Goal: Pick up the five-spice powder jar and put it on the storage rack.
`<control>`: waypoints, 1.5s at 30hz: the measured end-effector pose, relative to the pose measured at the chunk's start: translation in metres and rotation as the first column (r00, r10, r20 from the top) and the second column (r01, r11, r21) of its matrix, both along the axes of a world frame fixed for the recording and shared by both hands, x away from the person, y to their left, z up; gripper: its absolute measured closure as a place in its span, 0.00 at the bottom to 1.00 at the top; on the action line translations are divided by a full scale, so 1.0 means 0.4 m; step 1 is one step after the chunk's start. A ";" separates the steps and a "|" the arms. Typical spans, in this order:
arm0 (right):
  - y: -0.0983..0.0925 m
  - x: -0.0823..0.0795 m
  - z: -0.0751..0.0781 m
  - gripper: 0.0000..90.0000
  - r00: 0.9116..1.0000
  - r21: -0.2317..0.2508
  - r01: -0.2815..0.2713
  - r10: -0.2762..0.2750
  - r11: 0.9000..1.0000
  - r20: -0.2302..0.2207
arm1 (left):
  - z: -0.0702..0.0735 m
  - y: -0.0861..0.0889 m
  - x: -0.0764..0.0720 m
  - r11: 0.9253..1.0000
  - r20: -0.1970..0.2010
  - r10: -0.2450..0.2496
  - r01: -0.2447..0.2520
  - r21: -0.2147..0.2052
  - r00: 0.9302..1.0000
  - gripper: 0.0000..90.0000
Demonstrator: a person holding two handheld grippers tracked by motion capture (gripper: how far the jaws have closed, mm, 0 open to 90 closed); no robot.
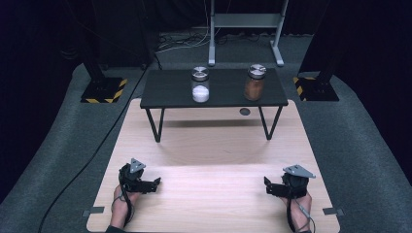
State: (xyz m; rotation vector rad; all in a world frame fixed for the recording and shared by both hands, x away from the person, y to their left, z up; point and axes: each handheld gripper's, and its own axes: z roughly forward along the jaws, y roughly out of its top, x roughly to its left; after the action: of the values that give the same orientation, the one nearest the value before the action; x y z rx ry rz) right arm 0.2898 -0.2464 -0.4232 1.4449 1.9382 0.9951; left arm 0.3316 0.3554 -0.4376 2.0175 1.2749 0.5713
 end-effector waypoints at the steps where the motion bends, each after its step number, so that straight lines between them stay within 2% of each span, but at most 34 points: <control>1: -0.002 -0.005 -0.009 0.00 1.000 0.002 0.003 -0.003 1.000 -0.007 | 0.000 0.000 0.000 1.000 0.001 0.000 0.000 0.000 1.000 0.01; 8: -0.006 -0.018 -0.045 0.00 0.999 0.002 0.015 -0.015 1.000 -0.033 | -0.001 0.000 0.000 1.000 0.002 0.000 0.000 0.000 1.000 0.01; 9: -0.006 -0.017 -0.045 0.00 0.999 0.000 0.014 -0.014 1.000 -0.041 | 0.000 0.000 0.000 1.000 0.001 0.000 0.000 0.000 1.000 0.01; 11: -0.004 -0.022 -0.048 0.00 1.000 -0.007 0.012 -0.012 1.000 -0.028 | 0.000 0.000 0.000 1.000 0.001 0.000 0.000 0.000 1.000 0.01; 16: -0.006 -0.013 -0.044 0.00 0.999 -0.006 0.004 -0.004 1.000 -0.049 | 0.000 0.000 0.000 1.000 0.001 -0.002 0.002 0.004 1.000 0.01; 17: -0.011 -0.003 -0.041 0.00 0.998 -0.003 -0.020 0.019 1.000 -0.066 | 0.000 0.000 -0.001 1.000 0.002 -0.002 0.002 0.004 1.000 0.01; 22: -0.003 0.017 -0.033 0.00 0.994 -0.024 -0.034 0.031 0.999 -0.106 | 0.001 -0.001 -0.001 1.000 0.001 -0.001 0.001 0.004 1.000 0.01; 28: -0.014 0.017 -0.035 0.00 0.994 0.000 -0.032 0.032 0.999 -0.106 | 0.001 0.000 0.000 1.000 -0.001 -0.001 0.001 0.003 1.000 0.01; 35: 0.009 0.018 -0.031 0.00 0.994 -0.046 -0.027 0.021 0.999 -0.111 | 0.000 -0.001 -0.001 1.000 -0.001 0.005 -0.005 0.000 1.000 0.01; 45: 0.011 0.018 -0.031 0.00 0.994 -0.049 -0.024 0.019 0.999 -0.110 | 0.000 -0.001 -0.001 1.000 0.000 0.005 -0.005 -0.001 1.000 0.01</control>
State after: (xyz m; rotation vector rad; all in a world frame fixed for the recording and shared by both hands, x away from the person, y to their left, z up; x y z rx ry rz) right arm 0.2969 -0.2421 -0.4355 1.4817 2.0458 0.8866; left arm 0.3313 0.3550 -0.4378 2.0143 1.2800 0.5727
